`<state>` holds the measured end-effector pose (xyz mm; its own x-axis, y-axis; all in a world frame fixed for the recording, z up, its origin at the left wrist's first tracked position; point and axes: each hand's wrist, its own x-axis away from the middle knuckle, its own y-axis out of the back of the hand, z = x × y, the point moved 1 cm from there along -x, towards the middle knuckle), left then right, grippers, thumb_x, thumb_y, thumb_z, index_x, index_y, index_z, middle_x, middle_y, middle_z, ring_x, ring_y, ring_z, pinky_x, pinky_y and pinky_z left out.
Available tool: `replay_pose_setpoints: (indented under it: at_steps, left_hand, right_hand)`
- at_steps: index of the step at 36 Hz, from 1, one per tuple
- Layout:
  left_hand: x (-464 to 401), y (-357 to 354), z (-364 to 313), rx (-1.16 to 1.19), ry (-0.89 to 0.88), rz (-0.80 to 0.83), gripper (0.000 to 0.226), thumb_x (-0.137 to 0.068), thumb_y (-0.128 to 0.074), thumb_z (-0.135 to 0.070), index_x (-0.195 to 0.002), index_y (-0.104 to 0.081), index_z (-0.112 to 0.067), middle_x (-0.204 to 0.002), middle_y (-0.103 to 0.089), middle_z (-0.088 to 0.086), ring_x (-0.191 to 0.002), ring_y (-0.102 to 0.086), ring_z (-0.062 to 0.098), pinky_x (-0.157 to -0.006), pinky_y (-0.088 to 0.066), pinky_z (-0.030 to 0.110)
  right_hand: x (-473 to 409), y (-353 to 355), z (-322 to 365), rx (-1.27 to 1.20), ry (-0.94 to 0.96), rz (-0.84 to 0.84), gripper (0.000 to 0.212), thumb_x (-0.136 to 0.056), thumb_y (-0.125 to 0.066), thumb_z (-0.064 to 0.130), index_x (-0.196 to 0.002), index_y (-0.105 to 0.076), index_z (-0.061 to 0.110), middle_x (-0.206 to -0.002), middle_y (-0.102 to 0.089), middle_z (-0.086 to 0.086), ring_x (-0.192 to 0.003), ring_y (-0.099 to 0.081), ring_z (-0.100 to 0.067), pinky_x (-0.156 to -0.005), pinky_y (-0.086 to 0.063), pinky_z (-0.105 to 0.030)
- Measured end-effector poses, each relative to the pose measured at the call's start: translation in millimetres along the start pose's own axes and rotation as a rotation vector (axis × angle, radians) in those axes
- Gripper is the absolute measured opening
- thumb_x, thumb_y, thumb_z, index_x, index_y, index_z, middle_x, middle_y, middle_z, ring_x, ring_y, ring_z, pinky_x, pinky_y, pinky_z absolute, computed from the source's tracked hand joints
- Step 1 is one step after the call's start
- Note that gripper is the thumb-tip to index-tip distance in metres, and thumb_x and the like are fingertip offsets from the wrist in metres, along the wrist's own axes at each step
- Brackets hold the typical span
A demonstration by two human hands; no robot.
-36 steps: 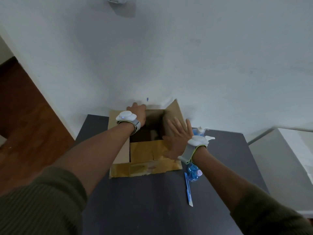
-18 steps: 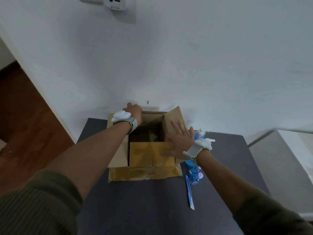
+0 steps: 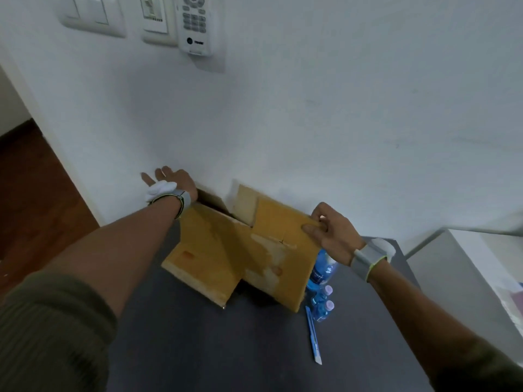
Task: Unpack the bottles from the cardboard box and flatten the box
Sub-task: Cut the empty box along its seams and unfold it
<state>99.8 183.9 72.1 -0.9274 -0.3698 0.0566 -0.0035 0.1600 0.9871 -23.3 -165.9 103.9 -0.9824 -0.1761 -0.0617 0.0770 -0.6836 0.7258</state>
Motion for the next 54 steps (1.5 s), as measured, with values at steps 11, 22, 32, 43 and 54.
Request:
replay_pose_setpoints:
  at_steps: [11,22,32,43,54]
  left_hand:
    - [141,24,-70,0.464,-0.999,0.062,0.093,-0.087,-0.066,-0.06,-0.16,-0.016,-0.031,-0.163,-0.018,-0.01,-0.148,-0.006,0.004,-0.121,0.002,0.034]
    - [133,36,-83,0.63,-0.986,-0.222,0.1,-0.066,-0.069,-0.08,-0.143,-0.031,-0.028,-0.118,-0.046,0.0,-0.102,-0.042,0.014,-0.095,-0.04,0.043]
    - [91,75,-52,0.994,-0.586,-0.298,0.044,-0.095,-0.055,-0.045,-0.122,-0.02,-0.043,-0.099,-0.048,-0.003,-0.088,-0.059,0.028,-0.087,-0.049,0.06]
    - [61,10,-3,0.875,-0.193,-0.14,0.047,-0.091,-0.039,0.002,-0.126,-0.057,-0.023,-0.134,-0.05,0.013,-0.1,-0.056,0.022,-0.094,-0.052,0.04]
    - [42,-78,23,0.836,-0.09,0.131,0.054,-0.086,-0.038,0.006,-0.116,-0.06,-0.033,-0.135,-0.056,0.012,-0.112,-0.059,0.033,-0.093,-0.055,0.048]
  right_hand:
    - [-7,-6,40,-0.04,0.049,-0.019,0.051,-0.095,-0.062,0.022,-0.128,-0.025,0.031,-0.064,-0.059,-0.016,-0.055,-0.057,-0.033,-0.058,-0.052,-0.046]
    - [24,-3,49,-0.816,-0.177,0.162,0.049,-0.096,-0.051,0.055,-0.132,-0.046,0.023,-0.112,-0.072,-0.01,-0.099,-0.072,-0.028,-0.085,-0.057,-0.042]
    - [37,67,22,-0.232,-0.089,0.126,0.04,-0.086,-0.068,0.004,-0.117,-0.049,0.023,-0.084,-0.069,-0.019,-0.066,-0.064,-0.025,-0.059,-0.053,-0.036]
    - [-22,83,12,-0.176,-0.018,0.008,0.012,-0.085,-0.066,-0.01,-0.093,-0.073,-0.002,-0.096,-0.072,-0.012,-0.085,-0.065,-0.015,-0.081,-0.057,-0.032]
    - [-87,-4,-49,0.11,-0.241,0.143,0.021,-0.073,-0.077,0.0,-0.078,-0.072,0.019,-0.081,-0.07,-0.001,-0.076,-0.066,-0.017,-0.08,-0.054,-0.032]
